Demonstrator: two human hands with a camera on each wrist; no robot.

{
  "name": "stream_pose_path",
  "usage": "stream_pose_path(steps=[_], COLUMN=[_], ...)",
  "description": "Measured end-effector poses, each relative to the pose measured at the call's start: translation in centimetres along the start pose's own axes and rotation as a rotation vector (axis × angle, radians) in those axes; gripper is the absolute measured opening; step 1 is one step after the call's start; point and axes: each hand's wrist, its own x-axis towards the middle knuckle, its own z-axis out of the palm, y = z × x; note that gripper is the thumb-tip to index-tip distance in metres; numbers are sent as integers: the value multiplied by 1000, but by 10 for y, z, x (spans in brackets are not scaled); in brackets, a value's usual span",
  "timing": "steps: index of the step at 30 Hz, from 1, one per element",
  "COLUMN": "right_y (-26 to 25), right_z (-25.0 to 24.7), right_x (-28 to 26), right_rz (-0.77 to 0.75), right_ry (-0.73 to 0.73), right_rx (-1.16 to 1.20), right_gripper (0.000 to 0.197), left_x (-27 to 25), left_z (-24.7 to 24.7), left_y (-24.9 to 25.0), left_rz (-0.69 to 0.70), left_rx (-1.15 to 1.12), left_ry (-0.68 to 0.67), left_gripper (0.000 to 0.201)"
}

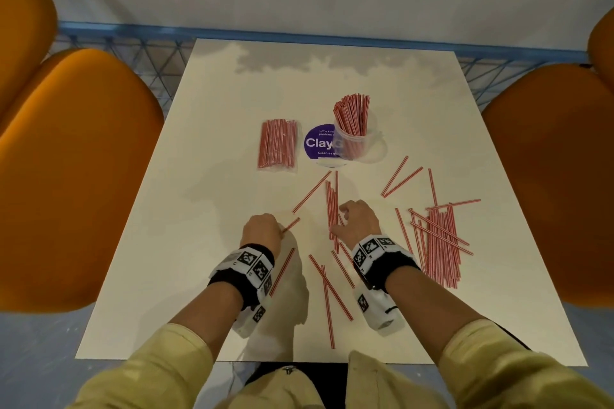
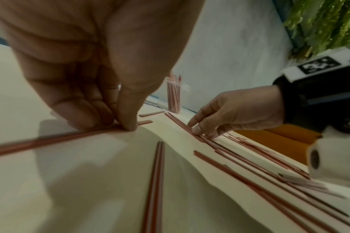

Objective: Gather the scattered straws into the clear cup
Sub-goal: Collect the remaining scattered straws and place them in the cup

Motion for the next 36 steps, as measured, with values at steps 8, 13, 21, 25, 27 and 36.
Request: stream_pose_path(steps=[8,13,21,25,27,36], right_y=[-7,-3,-1,-3,-7,-16], right_z=[4,4,4,8,8,-1], right_x=[7,2,7,11,13,17], right_rz=[23,80,73,157,200,384], right_ry=[-1,30,-7,61,78,-88], right_rx=[41,62,72,253,325,592], right_gripper=[45,57,50,39,34,21], left_x=[3,18,30,19,16,19], left_z=[7,-23,-18,-4,0,11], left_y=[4,22,53,68,74,84], left_rz=[169,87,123,158,143,63], left_rx=[179,-224,-296,-232,-251,-270], left_ry=[16,135,131,66,41,-44], left_gripper=[32,26,28,28,25,25])
